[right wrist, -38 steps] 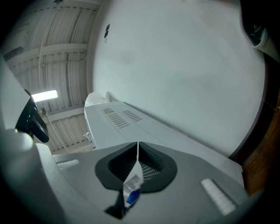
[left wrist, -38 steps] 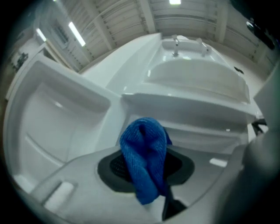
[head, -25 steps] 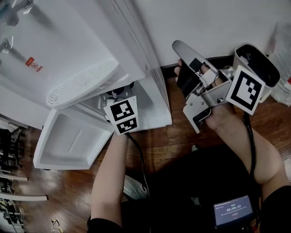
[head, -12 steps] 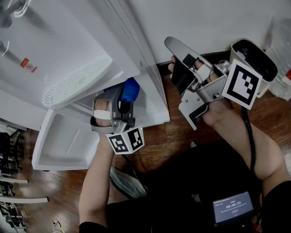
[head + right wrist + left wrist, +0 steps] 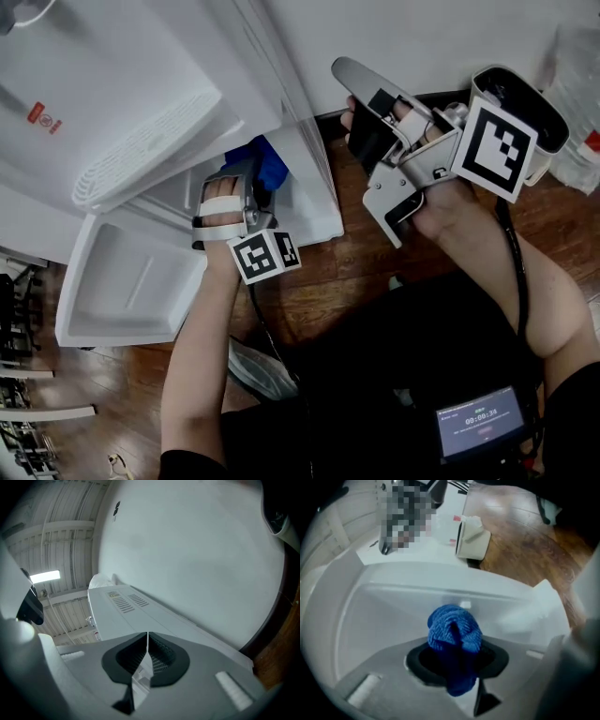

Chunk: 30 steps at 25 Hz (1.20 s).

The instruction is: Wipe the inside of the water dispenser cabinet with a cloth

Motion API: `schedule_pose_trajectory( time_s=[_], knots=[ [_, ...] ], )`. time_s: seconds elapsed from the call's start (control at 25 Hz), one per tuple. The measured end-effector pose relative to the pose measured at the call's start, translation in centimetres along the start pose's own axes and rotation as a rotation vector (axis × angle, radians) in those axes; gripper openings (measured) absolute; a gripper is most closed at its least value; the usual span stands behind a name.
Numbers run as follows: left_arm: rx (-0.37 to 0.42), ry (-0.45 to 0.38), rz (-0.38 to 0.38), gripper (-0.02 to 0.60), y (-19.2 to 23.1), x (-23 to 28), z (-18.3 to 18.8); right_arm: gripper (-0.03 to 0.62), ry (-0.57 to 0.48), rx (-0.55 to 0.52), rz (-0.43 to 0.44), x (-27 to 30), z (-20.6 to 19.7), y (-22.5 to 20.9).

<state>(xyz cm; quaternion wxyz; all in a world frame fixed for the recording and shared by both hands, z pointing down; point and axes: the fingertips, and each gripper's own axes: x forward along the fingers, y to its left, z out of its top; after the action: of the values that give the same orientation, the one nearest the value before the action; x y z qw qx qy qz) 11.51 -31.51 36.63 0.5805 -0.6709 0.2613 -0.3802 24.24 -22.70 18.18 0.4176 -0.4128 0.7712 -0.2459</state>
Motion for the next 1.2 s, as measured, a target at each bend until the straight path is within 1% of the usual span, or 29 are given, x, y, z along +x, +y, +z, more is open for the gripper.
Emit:
schedule_pose_trajectory(
  time_s=[0.08, 0.16, 0.2, 0.24, 0.32, 0.36, 0.4, 0.44, 0.48, 0.56, 0.64, 0.72, 0.76, 0.84, 0.88, 0.92, 0.96, 1.0, 1.08, 1.16, 1.2],
  knots=[
    [-0.064, 0.007, -0.011, 0.124, -0.4, 0.9, -0.6, 0.014, -0.004, 0.003, -0.010, 0.0, 0.0, -0.3],
    [-0.120, -0.003, -0.045, 0.124, -1.6, 0.8, -0.7, 0.014, -0.007, 0.010, -0.020, -0.1, 0.1, -0.5],
    [-0.113, -0.015, -0.080, 0.124, -2.7, 0.4, -0.6, 0.014, -0.007, 0.014, -0.024, -0.2, 0.1, -0.6],
    [-0.081, -0.034, -0.126, 0.123, -4.2, -0.2, -0.2, 0.014, -0.007, 0.018, -0.026, -0.2, 0.1, -0.6],
    [0.010, -0.080, -0.224, 0.123, -7.3, -2.0, 0.9, 0.014, -0.003, 0.022, -0.021, -0.2, 0.1, -0.3],
    [0.030, -0.097, -0.264, 0.123, -8.6, -3.0, 1.5, 0.014, 0.000, 0.022, -0.015, -0.1, 0.1, -0.2],
    [0.017, -0.108, -0.298, 0.123, -9.5, -4.0, 1.9, 0.014, 0.004, 0.022, -0.009, 0.0, 0.1, -0.1],
    [-0.027, -0.114, -0.333, 0.123, -10.2, -4.9, 2.3, 0.014, 0.007, 0.020, -0.005, 0.0, 0.0, 0.0],
    [-0.090, -0.115, -0.368, 0.123, -10.7, -5.9, 2.4, 0.014, 0.010, 0.018, -0.005, 0.0, 0.0, -0.1],
    [-0.208, -0.087, -0.429, 0.123, -11.5, -7.5, 1.9, 0.014, 0.013, 0.011, -0.014, 0.0, -0.1, -0.2],
    [-0.289, -0.006, -0.455, 0.123, -12.1, -8.1, -0.4, 0.014, 0.014, 0.005, -0.025, 0.0, 0.0, -0.2],
    [-0.367, 0.121, -0.466, 0.123, -12.4, -8.2, -4.0, 0.014, 0.016, -0.002, -0.030, 0.0, 0.0, -0.2],
    [-0.399, 0.192, -0.468, 0.123, -12.5, -8.3, -5.9, 0.014, 0.018, -0.004, -0.031, 0.0, 0.0, -0.2],
    [-0.433, 0.332, -0.460, 0.123, -12.5, -8.8, -9.5, 0.014, 0.025, -0.009, -0.025, 0.1, 0.0, -0.2],
    [-0.450, 0.386, -0.446, 0.123, -12.5, -9.0, -11.0, 0.014, 0.028, -0.007, -0.019, 0.3, -0.1, -0.1],
    [-0.478, 0.416, -0.426, 0.124, -12.2, -9.3, -11.9, 0.014, 0.028, -0.002, -0.011, 0.4, -0.1, 0.0],
    [-0.518, 0.415, -0.399, 0.124, -11.6, -9.5, -12.2, 0.014, 0.022, 0.001, -0.006, 0.4, -0.1, 0.1],
    [-0.559, 0.389, -0.364, 0.124, -10.7, -9.8, -12.0, 0.014, 0.012, -0.005, -0.008, 0.2, -0.1, 0.0],
    [-0.613, 0.300, -0.272, 0.124, -7.5, -10.4, -10.7, 0.006, -0.020, -0.048, -0.036, -0.4, 0.3, -0.2],
    [-0.657, 0.213, -0.175, 0.124, -3.4, -11.4, -9.1, 0.005, -0.058, -0.113, -0.075, -1.1, 1.2, -0.1],
    [-0.691, 0.173, -0.131, 0.126, -1.4, -12.1, -8.2, 0.005, -0.080, -0.148, -0.090, -1.4, 1.8, 0.2]
  ],
)
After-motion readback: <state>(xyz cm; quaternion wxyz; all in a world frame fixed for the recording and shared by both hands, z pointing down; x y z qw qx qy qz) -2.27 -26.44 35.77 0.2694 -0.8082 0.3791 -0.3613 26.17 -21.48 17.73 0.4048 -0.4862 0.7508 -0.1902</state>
